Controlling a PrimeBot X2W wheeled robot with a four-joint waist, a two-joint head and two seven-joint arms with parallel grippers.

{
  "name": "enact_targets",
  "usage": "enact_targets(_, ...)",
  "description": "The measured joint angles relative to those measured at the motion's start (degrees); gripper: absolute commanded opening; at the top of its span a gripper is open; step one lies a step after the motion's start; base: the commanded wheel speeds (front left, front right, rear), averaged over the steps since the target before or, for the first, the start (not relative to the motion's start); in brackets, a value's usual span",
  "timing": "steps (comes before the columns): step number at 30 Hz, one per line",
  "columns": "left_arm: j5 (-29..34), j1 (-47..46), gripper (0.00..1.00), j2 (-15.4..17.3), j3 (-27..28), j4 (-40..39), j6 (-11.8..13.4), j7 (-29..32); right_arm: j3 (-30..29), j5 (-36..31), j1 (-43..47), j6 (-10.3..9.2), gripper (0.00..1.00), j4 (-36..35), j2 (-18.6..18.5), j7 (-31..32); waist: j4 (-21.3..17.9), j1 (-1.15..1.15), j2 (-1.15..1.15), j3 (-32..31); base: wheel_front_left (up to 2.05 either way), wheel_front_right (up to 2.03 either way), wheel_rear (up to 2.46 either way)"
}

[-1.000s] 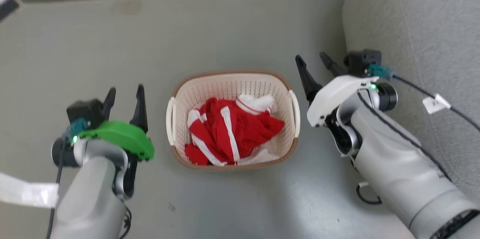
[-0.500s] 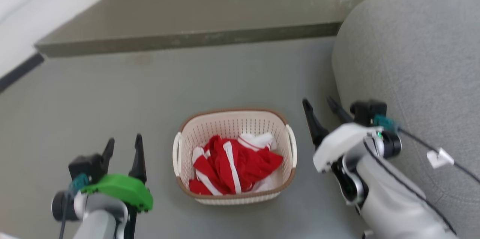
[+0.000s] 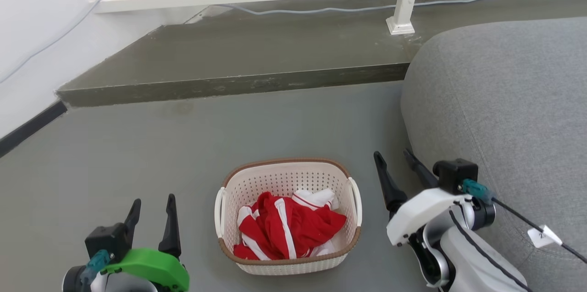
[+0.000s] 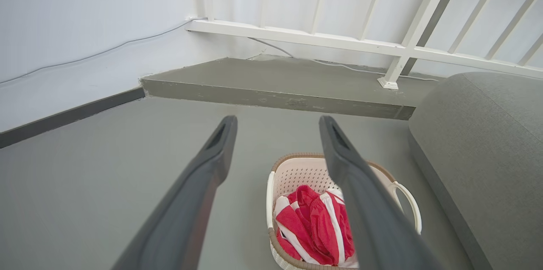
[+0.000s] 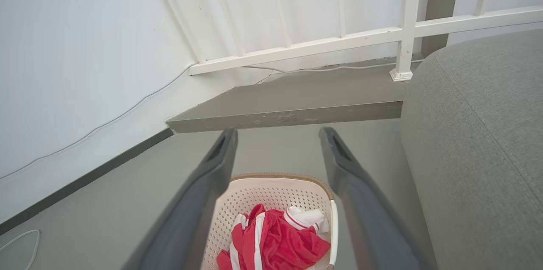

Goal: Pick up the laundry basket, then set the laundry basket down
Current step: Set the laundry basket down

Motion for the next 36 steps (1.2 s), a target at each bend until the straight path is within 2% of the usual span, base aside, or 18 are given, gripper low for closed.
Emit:
enact_targets(19,2.5,7.3,1.00,-0.9,2.1,-6.7,0.4,0.0,-4.1,-3.7,8.9,-0.57,1.00,-7.0,0.1,0.0,-0.2,0.00,0.00,-0.4,0.00,0.00,0.00)
enact_targets(36,3.9,8.7,1.00,-1.1,2.7,-9.5,0.4,0.0,-6.4,-6.2,11.3,-0.93,1.00,-9.6,0.8,0.0,0.2,0.00,0.00,0.7,0.00,0.00,0.00)
